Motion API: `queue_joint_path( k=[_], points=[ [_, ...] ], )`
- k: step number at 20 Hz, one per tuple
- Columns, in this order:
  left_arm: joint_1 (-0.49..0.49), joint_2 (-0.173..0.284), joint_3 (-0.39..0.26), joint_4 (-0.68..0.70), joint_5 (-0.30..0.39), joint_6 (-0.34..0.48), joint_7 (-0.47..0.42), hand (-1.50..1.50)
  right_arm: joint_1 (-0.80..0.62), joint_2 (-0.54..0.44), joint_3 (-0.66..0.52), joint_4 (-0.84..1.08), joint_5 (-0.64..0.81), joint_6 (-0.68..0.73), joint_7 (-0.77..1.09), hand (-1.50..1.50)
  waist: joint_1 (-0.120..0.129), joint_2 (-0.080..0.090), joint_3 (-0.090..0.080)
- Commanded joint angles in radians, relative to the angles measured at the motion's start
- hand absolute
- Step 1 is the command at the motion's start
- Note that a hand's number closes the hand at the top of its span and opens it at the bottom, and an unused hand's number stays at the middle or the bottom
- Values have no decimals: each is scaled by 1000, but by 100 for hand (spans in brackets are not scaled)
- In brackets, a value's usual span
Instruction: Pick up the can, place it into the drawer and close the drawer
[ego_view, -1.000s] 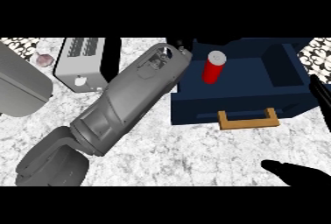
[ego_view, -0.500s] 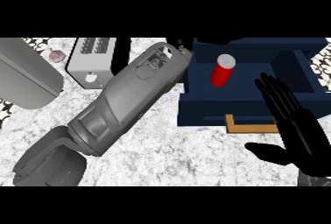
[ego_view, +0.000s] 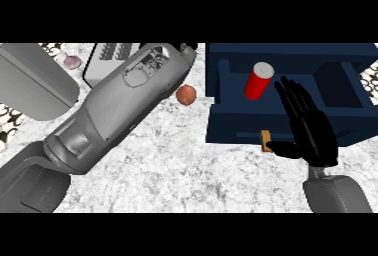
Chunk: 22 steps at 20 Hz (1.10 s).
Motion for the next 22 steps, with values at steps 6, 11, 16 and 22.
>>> queue_joint_path(
  k=[6,11,16,22],
  points=[
    [96,152,-17,-202,-52,-18,121,-150,-179,31,-59,349,81,-139,-7,-150,13,6,4],
    [150,197,-6,-274,-54,-37,141,-150,-263,28,-94,533,119,-248,-45,-150,21,13,5],
    [211,247,-35,-400,-76,-10,218,-150,-324,46,-135,679,151,-399,-59,-150,39,12,6],
    [267,308,-23,-520,-97,-6,256,-150,-551,40,-193,855,168,-430,-17,-150,43,12,5]
  ],
)
